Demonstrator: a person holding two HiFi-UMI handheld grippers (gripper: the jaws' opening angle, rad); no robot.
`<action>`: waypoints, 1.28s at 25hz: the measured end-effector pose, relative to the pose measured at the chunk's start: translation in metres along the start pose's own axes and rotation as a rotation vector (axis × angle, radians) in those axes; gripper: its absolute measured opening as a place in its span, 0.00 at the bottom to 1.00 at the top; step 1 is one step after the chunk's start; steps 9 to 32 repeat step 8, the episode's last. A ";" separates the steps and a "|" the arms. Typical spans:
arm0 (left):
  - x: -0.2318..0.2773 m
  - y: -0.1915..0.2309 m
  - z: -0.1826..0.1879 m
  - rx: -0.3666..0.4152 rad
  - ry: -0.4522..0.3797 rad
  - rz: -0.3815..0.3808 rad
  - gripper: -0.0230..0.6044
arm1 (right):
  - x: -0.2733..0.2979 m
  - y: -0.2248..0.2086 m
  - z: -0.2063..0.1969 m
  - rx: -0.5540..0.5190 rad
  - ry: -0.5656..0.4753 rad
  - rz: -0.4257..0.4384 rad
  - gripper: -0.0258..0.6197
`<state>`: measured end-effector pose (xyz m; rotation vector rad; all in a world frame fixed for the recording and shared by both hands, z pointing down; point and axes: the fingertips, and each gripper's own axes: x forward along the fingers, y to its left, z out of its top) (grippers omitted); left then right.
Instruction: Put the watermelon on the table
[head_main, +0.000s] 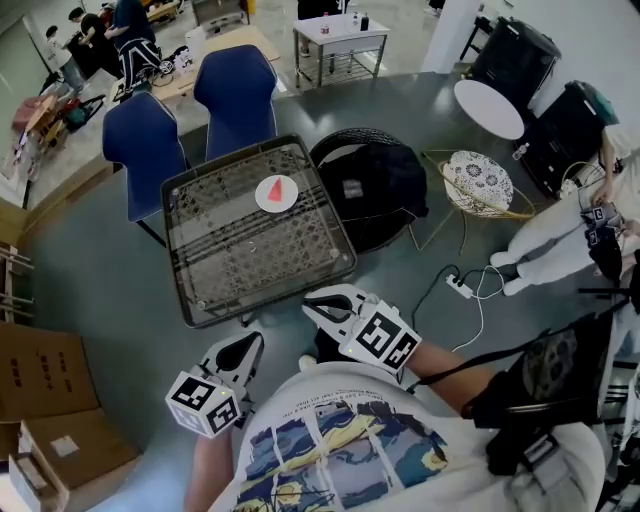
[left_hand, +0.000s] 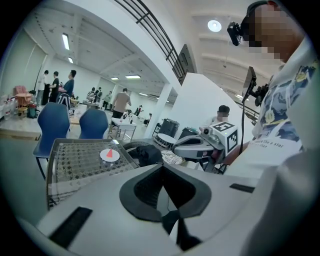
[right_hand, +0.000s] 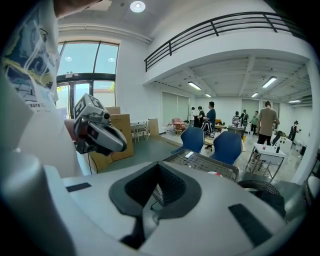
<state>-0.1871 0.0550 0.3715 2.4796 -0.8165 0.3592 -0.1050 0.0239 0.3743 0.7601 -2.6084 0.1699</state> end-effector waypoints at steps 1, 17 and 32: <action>0.002 0.001 0.001 -0.001 0.002 0.001 0.05 | 0.000 -0.002 0.000 0.000 0.002 0.001 0.05; 0.013 0.014 0.009 -0.003 0.019 -0.005 0.05 | 0.006 -0.020 0.001 0.005 0.013 -0.014 0.05; 0.013 0.014 0.009 -0.003 0.019 -0.005 0.05 | 0.006 -0.020 0.001 0.005 0.013 -0.014 0.05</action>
